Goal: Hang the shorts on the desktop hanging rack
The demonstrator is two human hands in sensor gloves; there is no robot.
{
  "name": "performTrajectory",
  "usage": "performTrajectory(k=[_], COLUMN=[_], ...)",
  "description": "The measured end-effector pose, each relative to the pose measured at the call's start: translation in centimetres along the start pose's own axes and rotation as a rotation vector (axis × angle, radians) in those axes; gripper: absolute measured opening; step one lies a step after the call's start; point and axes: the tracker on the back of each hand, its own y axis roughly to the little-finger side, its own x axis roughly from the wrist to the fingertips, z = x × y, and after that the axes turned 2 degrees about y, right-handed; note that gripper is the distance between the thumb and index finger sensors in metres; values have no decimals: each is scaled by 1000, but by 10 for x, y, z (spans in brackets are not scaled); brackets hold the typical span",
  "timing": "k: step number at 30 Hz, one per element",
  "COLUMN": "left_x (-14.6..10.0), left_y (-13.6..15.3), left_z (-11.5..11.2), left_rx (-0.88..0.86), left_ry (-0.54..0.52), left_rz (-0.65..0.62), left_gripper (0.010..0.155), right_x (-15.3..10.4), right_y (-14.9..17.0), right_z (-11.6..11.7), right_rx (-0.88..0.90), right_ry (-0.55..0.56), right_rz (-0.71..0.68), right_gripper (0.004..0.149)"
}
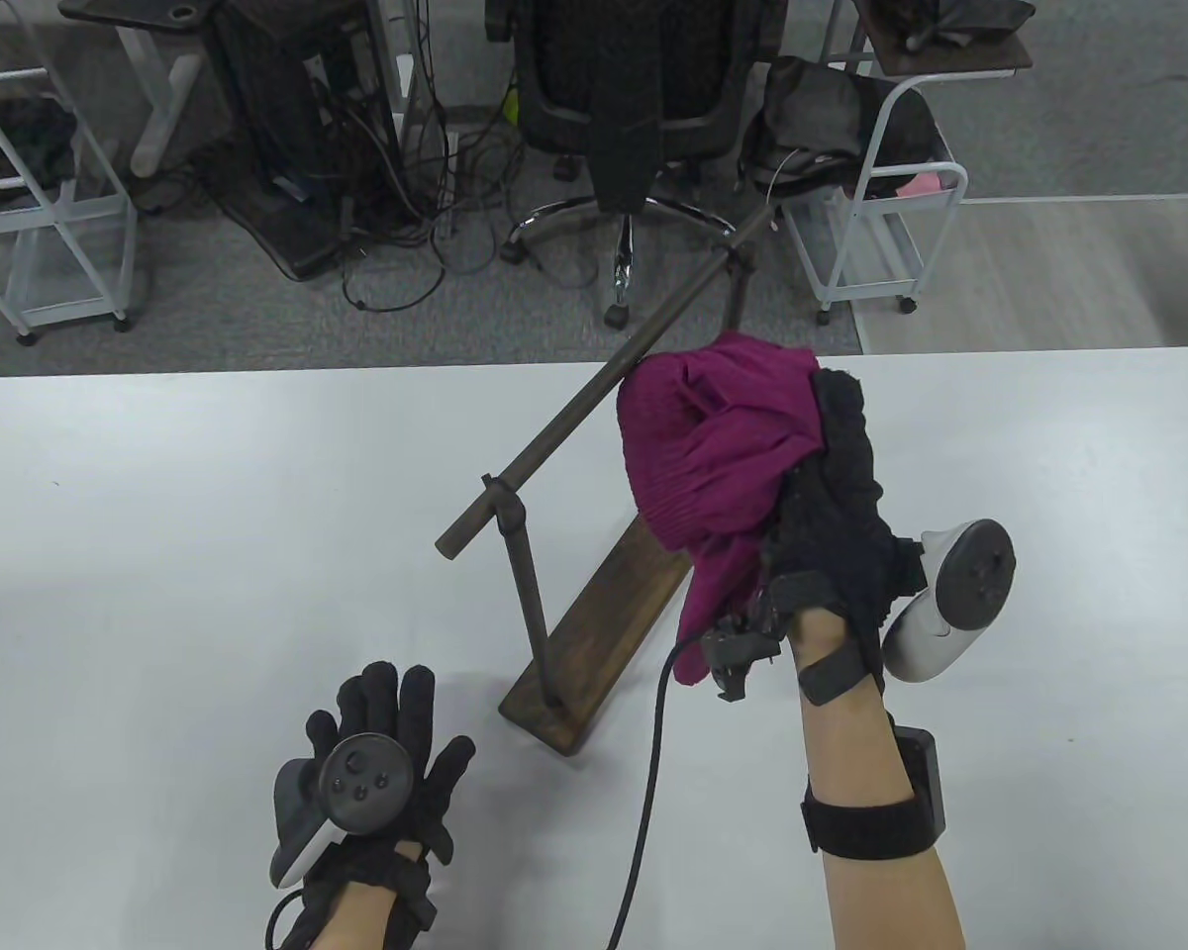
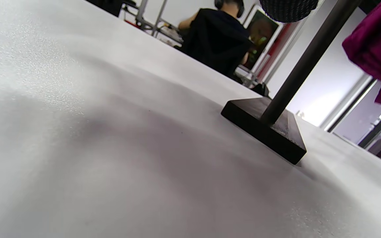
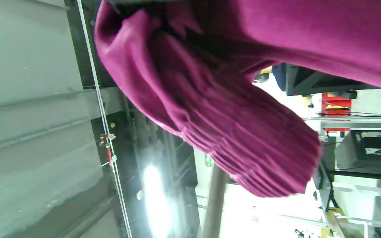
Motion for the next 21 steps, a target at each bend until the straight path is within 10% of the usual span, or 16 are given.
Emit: performTrajectory(k=[21], left_x=[-1], left_y=[-2], left_z=[1], left_rx=[-14], left_ry=[-4], left_rz=[-24], left_gripper=[79], right_x=[46], right_y=[-38], right_z=[105], right_rx=[-78], right_ry=[-67], right_rz=[-7], right_gripper=[56])
